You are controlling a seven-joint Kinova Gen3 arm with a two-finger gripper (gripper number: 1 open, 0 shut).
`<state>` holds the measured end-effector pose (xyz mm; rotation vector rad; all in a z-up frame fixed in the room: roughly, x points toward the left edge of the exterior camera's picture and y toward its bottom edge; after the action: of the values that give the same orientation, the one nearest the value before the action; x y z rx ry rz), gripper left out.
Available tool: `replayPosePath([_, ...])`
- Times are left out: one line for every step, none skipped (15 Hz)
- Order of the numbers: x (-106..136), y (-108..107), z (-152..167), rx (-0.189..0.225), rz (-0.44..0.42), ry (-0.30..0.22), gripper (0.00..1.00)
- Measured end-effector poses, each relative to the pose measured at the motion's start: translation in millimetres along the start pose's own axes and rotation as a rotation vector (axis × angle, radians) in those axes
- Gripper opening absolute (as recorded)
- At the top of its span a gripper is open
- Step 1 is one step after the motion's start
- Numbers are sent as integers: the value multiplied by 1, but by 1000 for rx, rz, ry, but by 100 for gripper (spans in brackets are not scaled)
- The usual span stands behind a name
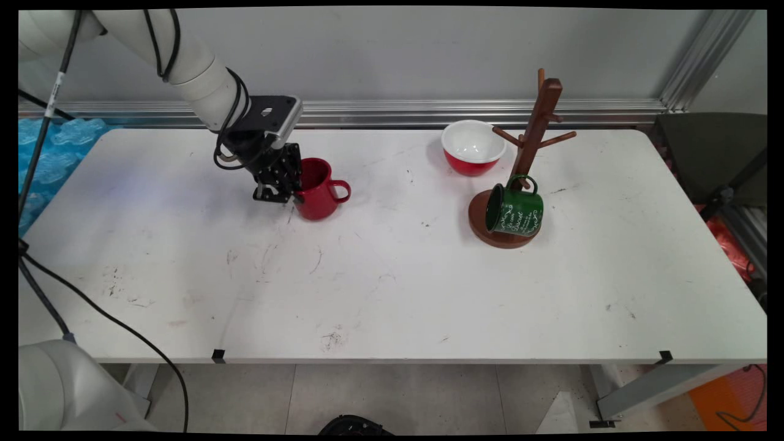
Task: Place the picked object on the table
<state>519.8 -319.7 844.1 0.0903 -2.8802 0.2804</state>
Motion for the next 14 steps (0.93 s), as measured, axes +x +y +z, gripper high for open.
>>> replayPosePath([0,0,0,-1,9,-2,0])
replayPosePath([0,1,1,-2,18,-4,0])
replayPosePath([0,1,2,-3,26,-6,0])
replayPosePath([0,2,2,-5,33,-8,0])
replayPosePath([0,2,3,-6,39,-10,0])
replayPosePath([0,2,4,-7,45,-11,0])
replayPosePath([0,3,5,-8,49,-12,0])
replayPosePath([0,3,6,-9,53,-14,0])
replayPosePath([0,3,6,-9,55,-14,0])
replayPosePath([0,3,7,-9,58,-15,0])
replayPosePath([-1,3,8,-10,61,-15,0])
replayPosePath([-1,3,9,-10,63,-16,0])
replayPosePath([-1,3,9,-10,65,-15,0])
replayPosePath([-1,2,10,-10,66,-15,0])
